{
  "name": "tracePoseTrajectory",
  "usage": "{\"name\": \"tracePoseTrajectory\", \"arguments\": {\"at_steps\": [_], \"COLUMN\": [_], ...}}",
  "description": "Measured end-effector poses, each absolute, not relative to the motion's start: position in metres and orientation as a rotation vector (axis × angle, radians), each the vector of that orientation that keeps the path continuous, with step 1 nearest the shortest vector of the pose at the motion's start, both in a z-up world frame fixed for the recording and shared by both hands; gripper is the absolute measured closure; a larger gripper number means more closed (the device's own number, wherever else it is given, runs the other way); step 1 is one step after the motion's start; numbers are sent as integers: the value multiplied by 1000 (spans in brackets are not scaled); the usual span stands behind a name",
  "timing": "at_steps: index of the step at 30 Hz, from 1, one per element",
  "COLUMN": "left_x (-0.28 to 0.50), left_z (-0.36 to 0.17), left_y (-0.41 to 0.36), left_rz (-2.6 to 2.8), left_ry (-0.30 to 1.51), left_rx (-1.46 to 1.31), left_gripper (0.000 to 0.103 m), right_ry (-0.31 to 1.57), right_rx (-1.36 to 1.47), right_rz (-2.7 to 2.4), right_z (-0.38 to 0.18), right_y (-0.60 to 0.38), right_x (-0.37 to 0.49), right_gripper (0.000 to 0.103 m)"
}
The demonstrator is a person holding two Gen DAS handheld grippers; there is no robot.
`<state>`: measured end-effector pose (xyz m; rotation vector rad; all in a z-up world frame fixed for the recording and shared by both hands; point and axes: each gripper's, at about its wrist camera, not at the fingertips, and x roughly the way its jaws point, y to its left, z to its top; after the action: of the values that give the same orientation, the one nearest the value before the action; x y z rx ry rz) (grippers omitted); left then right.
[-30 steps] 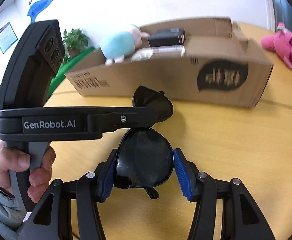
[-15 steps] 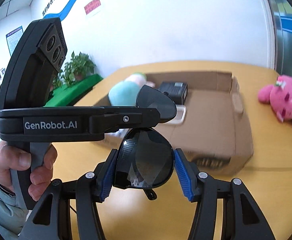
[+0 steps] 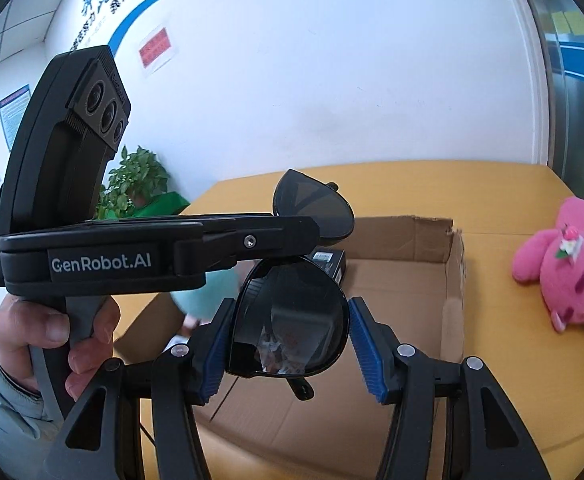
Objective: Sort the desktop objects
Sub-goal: 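Lift the sunglasses with both tools and lower them into the cardboard box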
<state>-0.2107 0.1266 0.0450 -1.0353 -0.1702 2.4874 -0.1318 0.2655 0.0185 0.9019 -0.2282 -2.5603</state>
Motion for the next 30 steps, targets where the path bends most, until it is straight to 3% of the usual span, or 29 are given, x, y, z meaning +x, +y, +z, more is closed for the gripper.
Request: {"name": "tracePoseTrajectory", "arguments": {"at_steps": [12,20,24,30], "left_x": [-347,-383,-387,-386], "left_z": [-33,-100,-119,-120], "left_y": [120,122,127,142], "left_rz": [2344,2218,2192,2253], "left_ry": [-213,-312,-297,-129], "left_rx": [-1256,-1417,-1477,-1525], "left_gripper": [58,59,59,60], "right_ry": [-435,-506,-467,-456], "right_rx": [1155,1409,1495,1531], "right_rz": [-2471,-2441,-2451,-2460], "right_z": [-54,-115,-130,-145], "right_y": [292,299,291,278], "right_x": [-272,-313,-317,-314], "right_gripper": [49,50,50,50]}}
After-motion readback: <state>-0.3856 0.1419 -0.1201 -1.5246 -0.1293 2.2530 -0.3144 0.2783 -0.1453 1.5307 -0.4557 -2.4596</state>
